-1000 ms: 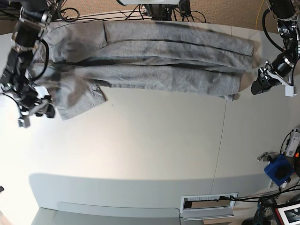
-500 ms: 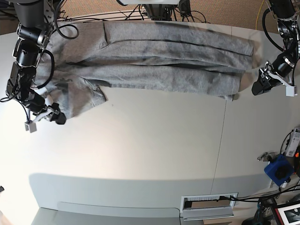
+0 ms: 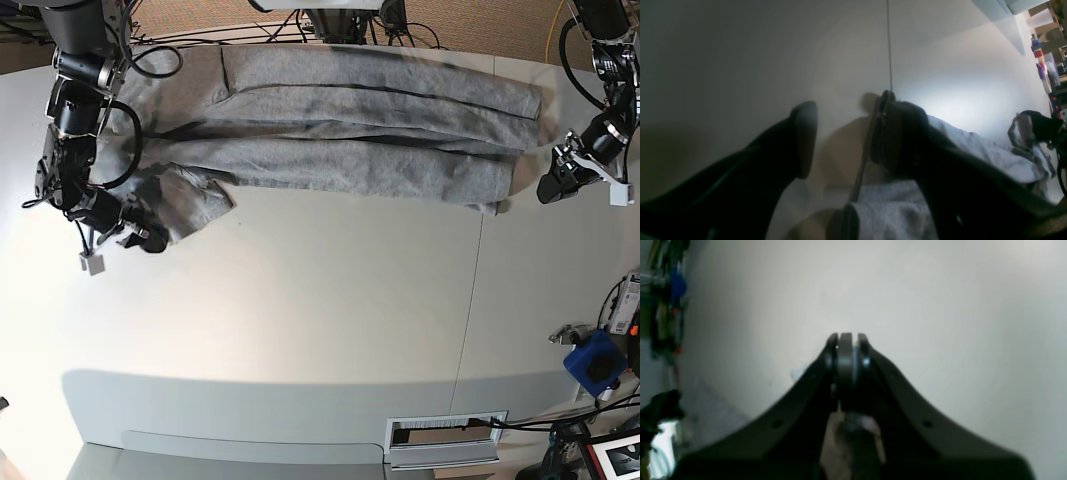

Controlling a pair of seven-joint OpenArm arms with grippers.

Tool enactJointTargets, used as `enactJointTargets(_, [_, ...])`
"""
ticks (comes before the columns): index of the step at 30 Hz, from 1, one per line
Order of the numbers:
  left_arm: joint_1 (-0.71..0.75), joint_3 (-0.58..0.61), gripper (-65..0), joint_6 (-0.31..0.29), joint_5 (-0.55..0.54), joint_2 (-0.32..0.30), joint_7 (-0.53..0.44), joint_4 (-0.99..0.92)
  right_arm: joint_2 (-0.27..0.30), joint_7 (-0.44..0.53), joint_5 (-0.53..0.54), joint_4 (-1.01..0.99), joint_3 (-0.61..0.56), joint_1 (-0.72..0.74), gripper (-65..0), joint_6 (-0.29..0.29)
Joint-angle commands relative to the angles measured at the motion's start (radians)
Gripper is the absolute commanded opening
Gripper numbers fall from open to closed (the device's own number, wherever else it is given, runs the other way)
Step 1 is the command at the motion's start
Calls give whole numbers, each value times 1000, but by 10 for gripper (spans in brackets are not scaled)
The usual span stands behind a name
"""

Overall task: Fold the T-shirt properly
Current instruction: 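Release the right gripper and move it to the sleeve by the collar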

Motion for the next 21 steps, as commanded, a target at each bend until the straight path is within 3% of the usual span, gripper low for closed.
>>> enactJointTargets(1, [-8,-8,-315,-9,-22,-25,-18,15,0,-29,55,39,-1,-3,-650,4])
enactJointTargets(5, [-8,-8,-315,-9,-21,-25,-18,15,-49,-108,98,254,-2,-102,-650,4])
enactJointTargets(14, [-8,-8,-315,-9,-18,-25,-18,15,-214,-115,78,851,-2,-383,-650,4])
enactJointTargets(21, [-8,-8,-315,-9,-19,-25,-19,15,-243,-128,35,1158,-2,-549,-650,4])
